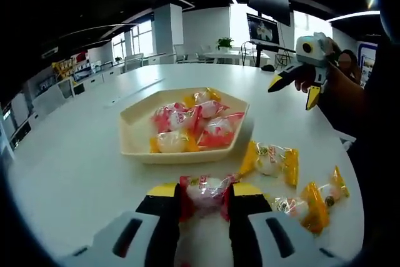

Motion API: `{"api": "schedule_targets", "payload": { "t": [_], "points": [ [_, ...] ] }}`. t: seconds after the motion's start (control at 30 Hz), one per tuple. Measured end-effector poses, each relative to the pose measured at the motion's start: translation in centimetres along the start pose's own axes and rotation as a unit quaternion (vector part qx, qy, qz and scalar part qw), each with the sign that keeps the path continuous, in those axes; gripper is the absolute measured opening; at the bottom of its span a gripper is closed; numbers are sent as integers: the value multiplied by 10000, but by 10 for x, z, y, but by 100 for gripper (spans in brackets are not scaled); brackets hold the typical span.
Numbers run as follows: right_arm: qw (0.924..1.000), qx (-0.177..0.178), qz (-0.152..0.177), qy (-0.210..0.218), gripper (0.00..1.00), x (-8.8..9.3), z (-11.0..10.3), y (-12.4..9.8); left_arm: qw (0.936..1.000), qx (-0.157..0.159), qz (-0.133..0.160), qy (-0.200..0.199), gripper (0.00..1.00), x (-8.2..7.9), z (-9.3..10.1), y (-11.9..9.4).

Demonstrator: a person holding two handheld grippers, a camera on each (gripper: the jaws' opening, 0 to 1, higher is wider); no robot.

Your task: Pick up the marshmallows scattered on the table and place them into the bowl on the table

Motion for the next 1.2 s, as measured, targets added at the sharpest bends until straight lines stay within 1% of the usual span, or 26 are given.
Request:
{"api": "schedule_targets", "payload": {
  "t": [0.4,0.63,0.77,0.9,1.2],
  "points": [
    [10000,11,-6,-6,57,-1,0,-1,10000,-22,25,-25,30,1,-1,0],
    [10000,4,-18,-17,57,-1,0,0,10000,-36,37,56,30,1,-1,-1],
    [10000,6,-26,-20,57,-1,0,0,9999,32,99,63,31,2,1,-3],
    [10000,7,-29,-20,57,-1,1,0,9998,-5,176,73,28,0,0,-6],
    [10000,-31,-47,-16,57,0,-2,2,9998,-67,159,110,28,0,-2,-5]
  ]
}}
Point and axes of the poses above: the point that each gripper's makers call its tool centre point, and the gripper's own axes: y roughly forward along the fingers, z roughly to its right, x roughly out of its underside, the point moved 5 cm from there along -y, roughly backward along the fingers, and after that the axes turned 6 degrees about -z, right-handed, at the moved point
